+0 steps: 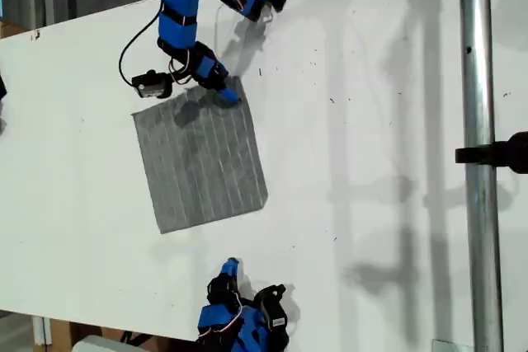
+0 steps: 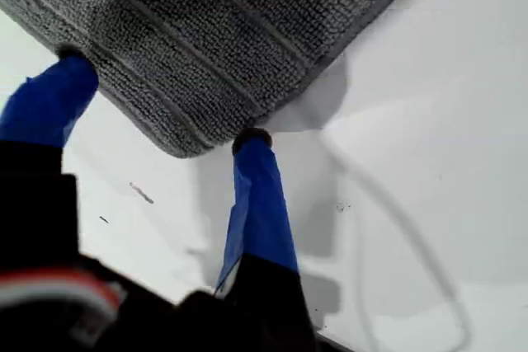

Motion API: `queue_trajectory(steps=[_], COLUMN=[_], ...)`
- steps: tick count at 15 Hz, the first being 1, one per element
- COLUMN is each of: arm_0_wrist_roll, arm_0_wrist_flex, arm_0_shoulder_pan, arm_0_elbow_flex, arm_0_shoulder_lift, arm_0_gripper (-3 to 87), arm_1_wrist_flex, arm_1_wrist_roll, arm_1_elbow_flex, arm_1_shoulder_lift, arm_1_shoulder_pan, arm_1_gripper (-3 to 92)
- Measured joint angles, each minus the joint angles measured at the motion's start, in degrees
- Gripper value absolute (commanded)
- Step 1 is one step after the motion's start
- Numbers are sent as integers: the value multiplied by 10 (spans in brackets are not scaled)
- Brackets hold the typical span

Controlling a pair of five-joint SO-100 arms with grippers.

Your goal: Grasp corners of a towel and fold twice.

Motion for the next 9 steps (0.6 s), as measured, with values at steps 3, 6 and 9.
queue_trajectory(steps=[3, 6, 9], arm_0_wrist_roll=[0, 0, 0], arm_0_wrist_flex=[0, 0, 2], arm_0_shoulder_pan=[0, 0, 0], arm_0_elbow_flex=[0, 0, -3], arm_0_shoulder_lift=[0, 0, 0], arm_0_gripper=[-27, -27, -28], arm_1_wrist_flex=[9, 11, 12], arm_1_wrist_roll=[5, 13, 14], arm_1_elbow_flex=[-18, -35, -35], arm_1_shoulder_lift=[-49, -58, -58], arm_1_shoulder_pan=[-8, -23, -30], arm_1_gripper=[5, -1, -1])
